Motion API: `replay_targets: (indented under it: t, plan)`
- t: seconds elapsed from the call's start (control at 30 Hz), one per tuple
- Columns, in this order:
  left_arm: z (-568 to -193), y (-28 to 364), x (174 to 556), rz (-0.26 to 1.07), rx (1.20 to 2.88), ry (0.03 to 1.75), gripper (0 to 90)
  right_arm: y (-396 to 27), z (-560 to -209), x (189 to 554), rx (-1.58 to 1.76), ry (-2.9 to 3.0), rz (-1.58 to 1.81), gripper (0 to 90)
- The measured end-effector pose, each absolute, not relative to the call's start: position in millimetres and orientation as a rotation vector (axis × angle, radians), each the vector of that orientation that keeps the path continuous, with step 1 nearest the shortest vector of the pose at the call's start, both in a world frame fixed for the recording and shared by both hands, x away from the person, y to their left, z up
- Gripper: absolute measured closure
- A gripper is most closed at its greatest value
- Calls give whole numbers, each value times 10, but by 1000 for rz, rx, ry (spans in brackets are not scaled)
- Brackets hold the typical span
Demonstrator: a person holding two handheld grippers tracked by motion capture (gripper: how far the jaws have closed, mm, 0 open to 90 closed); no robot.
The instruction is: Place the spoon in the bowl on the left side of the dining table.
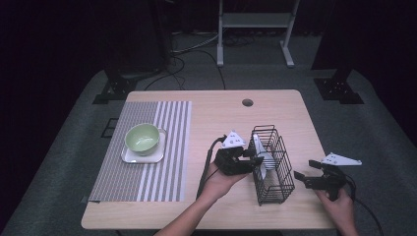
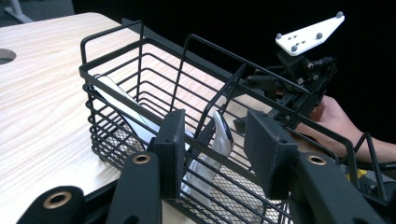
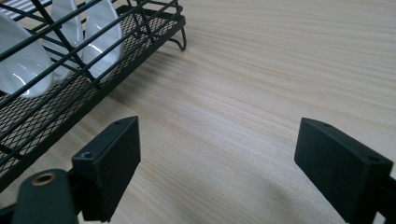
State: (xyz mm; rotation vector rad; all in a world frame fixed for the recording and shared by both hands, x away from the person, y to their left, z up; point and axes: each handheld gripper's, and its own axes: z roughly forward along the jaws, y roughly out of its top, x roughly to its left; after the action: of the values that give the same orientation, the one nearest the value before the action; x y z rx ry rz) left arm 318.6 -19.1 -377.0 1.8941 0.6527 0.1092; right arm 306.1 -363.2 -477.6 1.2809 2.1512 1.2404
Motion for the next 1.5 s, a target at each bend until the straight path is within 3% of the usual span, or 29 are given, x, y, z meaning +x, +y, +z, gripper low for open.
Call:
replay_targets:
  t: [0.27, 0.53, 0.8, 1.5]
  plan:
    - [-3763, -212, 3186, 123, 1894, 657, 656, -3632, -4776, 3061, 1281, 2151, 1240, 135]
    - [-3754, -235, 3165, 118, 1891, 632, 812, -3633, -4775, 3061, 1281, 2151, 1242, 135]
    - [-3754, -249, 3154, 32, 1873, 621, 853, -3630, -4777, 3063, 1282, 2155, 1241, 134]
    - [-3404, -180, 3030, -9, 1811, 558, 857, -3621, -4782, 3067, 1284, 2162, 1229, 134]
